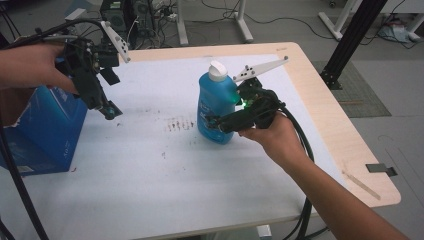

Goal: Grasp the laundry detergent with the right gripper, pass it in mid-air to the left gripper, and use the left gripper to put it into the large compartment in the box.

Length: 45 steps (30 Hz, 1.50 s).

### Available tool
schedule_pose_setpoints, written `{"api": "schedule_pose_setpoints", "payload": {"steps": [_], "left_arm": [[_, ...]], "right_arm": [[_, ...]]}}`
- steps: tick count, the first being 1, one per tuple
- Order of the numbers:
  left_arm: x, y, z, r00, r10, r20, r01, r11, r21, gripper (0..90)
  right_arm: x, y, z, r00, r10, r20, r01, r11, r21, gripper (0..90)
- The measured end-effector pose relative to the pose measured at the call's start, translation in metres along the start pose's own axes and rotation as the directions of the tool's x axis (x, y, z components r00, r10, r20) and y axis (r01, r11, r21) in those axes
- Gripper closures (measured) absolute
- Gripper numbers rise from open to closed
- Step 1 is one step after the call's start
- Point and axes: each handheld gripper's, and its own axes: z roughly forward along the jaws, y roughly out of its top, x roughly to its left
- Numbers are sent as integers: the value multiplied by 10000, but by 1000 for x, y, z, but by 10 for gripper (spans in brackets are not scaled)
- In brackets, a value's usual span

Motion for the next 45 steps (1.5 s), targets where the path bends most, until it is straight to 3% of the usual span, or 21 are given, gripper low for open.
{"api": "schedule_pose_setpoints", "payload": {"steps": [5,6,20,37,42,45], "left_arm": [[0,-1,0,10000,-9,19,9,10000,19,17],[0,-1,1,10000,-17,4,17,10000,-8,17],[1,0,2,10000,37,62,-37,10000,43,16],[0,0,2,9999,60,102,-60,10000,-34,16],[-6,3,-3,9996,202,180,-196,9992,-345,17],[-11,6,-7,9993,306,209,-298,9988,-384,17]], "right_arm": [[-1,-2,2,10000,51,38,-51,9999,-139,198],[-1,-3,2,10000,27,-29,-27,9996,-269,253],[2,-5,5,9987,-467,184,479,9964,-702,418],[5,-7,5,9942,-987,424,1023,9905,-917,458],[3,-4,2,9935,-1137,-60,1129,9908,-746,458],[3,0,-3,9888,-1420,-448,1390,9881,-654,458]]}}
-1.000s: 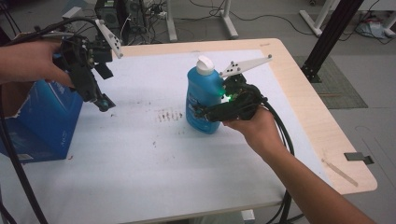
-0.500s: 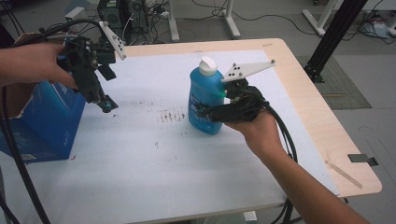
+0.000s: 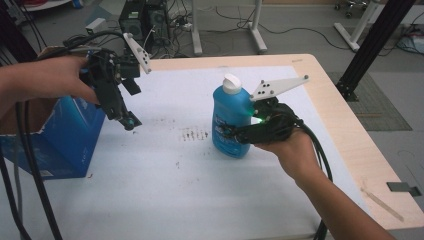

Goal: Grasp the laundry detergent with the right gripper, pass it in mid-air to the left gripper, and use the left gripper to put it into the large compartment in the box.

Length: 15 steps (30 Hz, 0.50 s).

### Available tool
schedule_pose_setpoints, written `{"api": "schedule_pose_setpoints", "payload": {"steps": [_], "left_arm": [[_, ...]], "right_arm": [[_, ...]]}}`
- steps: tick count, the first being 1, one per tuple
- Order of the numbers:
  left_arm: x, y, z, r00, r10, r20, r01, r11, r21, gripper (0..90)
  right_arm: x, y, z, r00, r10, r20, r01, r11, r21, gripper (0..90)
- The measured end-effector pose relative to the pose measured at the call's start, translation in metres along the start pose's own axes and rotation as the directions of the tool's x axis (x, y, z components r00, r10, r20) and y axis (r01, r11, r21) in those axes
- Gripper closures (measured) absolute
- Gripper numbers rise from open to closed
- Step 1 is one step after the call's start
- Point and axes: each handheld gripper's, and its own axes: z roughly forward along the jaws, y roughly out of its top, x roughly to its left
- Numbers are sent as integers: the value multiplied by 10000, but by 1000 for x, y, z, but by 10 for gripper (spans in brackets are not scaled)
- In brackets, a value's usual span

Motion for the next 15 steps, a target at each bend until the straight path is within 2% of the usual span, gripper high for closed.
{"api": "schedule_pose_setpoints", "payload": {"steps": [7,11,15], "left_arm": [[-16,10,-14,9995,302,10,-302,9995,-111,17],[-27,18,-23,9985,523,172,-522,9986,-77,17],[-37,26,-29,9968,699,392,-701,9975,34,17]], "right_arm": [[1,12,-14,9943,-571,-896,570,9984,-43,458],[3,18,-21,9866,-870,-1379,877,9961,-8,457],[4,24,-25,9744,-1165,-1925,1167,9931,-104,456]]}}
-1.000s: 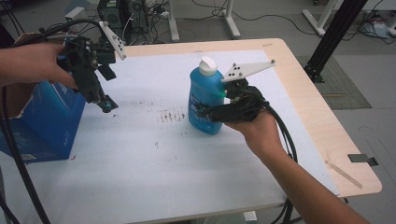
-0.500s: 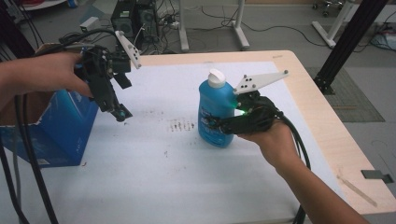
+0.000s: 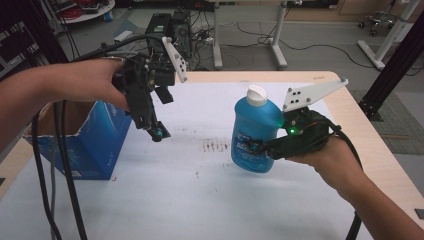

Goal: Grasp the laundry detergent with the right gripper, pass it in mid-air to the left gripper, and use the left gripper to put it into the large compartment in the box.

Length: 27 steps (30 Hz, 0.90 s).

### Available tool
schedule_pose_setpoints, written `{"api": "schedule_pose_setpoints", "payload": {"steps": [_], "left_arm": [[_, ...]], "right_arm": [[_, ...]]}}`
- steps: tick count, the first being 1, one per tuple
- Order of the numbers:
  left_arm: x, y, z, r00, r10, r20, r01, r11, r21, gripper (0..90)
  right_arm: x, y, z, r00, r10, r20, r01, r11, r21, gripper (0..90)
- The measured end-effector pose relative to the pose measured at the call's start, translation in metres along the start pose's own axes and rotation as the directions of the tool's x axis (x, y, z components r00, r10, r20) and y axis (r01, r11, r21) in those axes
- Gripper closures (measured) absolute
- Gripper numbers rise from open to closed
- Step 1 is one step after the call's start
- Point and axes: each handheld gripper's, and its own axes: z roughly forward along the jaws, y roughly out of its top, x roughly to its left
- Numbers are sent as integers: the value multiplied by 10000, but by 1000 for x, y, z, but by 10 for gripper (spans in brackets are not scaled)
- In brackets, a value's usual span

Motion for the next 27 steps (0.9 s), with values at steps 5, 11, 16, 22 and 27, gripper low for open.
{"api": "schedule_pose_setpoints", "payload": {"steps": [5,11,16,22,27], "left_arm": [[-9,10,-6,9996,246,130,-247,9997,84,17],[-18,19,-11,9988,445,183,-446,9990,64,17],[-21,24,-13,9985,478,279,-478,9989,-37,16],[-25,30,-17,9975,601,379,-598,9982,-75,16],[-27,35,-17,9967,688,422,-685,9976,-79,17]], "right_arm": [[4,9,-2,9951,-493,-854,512,9985,198,456],[11,20,1,9833,-955,-1546,1027,9939,395,456],[13,26,5,9775,-1154,-1766,1255,9910,473,456],[16,34,11,9682,-1385,-2083,1507,9876,441,456],[18,38,17,9627,-1534,-2228,1677,9847,467,456]]}}
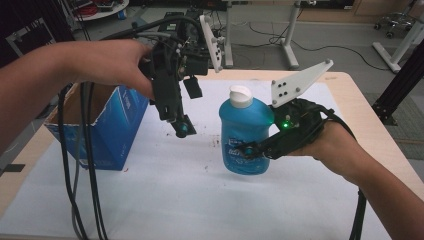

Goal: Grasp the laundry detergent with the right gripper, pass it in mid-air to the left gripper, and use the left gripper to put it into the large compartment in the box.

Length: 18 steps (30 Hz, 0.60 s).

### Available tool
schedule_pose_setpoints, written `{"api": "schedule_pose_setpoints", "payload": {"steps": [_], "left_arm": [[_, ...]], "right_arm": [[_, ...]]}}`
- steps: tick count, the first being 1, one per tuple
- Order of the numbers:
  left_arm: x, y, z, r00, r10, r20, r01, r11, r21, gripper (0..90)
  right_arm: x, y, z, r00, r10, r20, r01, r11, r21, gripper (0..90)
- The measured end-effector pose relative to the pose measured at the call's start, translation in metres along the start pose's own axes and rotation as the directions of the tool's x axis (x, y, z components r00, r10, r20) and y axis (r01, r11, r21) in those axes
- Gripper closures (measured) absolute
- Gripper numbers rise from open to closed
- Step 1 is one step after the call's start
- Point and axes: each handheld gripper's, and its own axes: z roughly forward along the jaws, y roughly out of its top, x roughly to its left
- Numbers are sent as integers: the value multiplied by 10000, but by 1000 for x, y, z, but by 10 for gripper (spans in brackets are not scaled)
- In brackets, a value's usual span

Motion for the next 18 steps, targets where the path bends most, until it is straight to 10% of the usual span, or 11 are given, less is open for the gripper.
{"api": "schedule_pose_setpoints", "payload": {"steps": [18], "left_arm": [[-5,10,2,9995,248,197,-247,9997,-11,17]], "right_arm": [[1,20,19,9979,-437,-468,452,9985,303,456]]}}
